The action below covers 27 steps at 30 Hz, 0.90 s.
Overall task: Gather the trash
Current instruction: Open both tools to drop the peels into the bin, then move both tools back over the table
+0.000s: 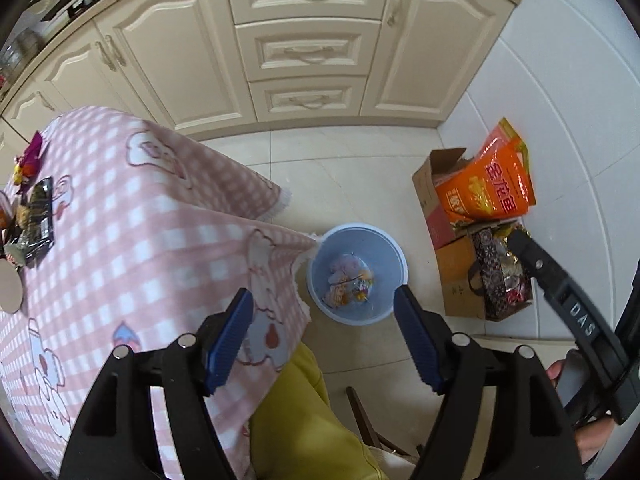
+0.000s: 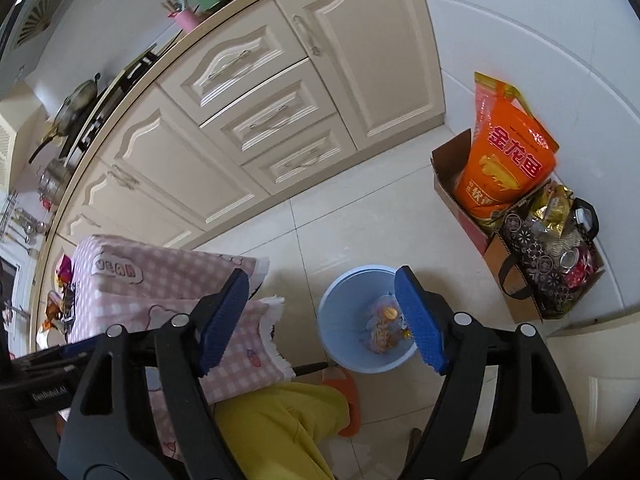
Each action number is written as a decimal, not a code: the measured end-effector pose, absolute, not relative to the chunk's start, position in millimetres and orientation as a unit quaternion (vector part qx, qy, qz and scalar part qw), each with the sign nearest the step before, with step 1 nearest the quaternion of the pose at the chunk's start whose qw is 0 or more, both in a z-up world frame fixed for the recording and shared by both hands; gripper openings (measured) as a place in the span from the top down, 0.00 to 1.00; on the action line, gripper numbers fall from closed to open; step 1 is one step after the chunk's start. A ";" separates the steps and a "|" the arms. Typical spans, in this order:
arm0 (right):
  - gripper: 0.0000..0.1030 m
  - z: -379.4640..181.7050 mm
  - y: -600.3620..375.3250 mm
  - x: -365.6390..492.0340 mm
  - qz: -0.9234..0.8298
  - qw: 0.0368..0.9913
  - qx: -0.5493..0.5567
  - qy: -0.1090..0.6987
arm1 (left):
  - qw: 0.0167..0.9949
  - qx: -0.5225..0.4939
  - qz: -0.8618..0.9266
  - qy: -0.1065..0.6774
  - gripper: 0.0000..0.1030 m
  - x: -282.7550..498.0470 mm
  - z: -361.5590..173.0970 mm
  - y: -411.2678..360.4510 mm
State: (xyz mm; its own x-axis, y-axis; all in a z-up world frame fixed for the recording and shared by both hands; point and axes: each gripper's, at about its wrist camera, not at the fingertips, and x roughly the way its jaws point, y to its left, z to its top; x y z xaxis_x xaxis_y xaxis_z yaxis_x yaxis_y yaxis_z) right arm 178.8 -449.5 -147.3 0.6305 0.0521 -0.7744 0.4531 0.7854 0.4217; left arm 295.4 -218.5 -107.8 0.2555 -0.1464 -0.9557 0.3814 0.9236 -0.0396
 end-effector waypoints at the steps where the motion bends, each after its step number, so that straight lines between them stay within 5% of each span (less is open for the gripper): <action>1: 0.27 -145.4 -445.9 177.9 -0.115 0.851 0.302 0.414 | 0.787 0.099 -0.168 0.586 0.31 294.9 -106.8 -216.9; 27: 0.23 -74.4 -336.8 150.1 -0.067 0.887 0.234 0.393 | 0.825 0.056 -0.157 0.541 0.31 246.1 -62.2 -124.4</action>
State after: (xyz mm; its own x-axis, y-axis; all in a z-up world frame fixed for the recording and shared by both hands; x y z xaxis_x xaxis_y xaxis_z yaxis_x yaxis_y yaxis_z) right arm 150.1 -336.8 -74.4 0.6816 0.0662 -0.7287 0.3023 0.8814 0.3629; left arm 246.1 -124.4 -62.2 0.3663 -0.1987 -0.9090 0.3189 0.9446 -0.0780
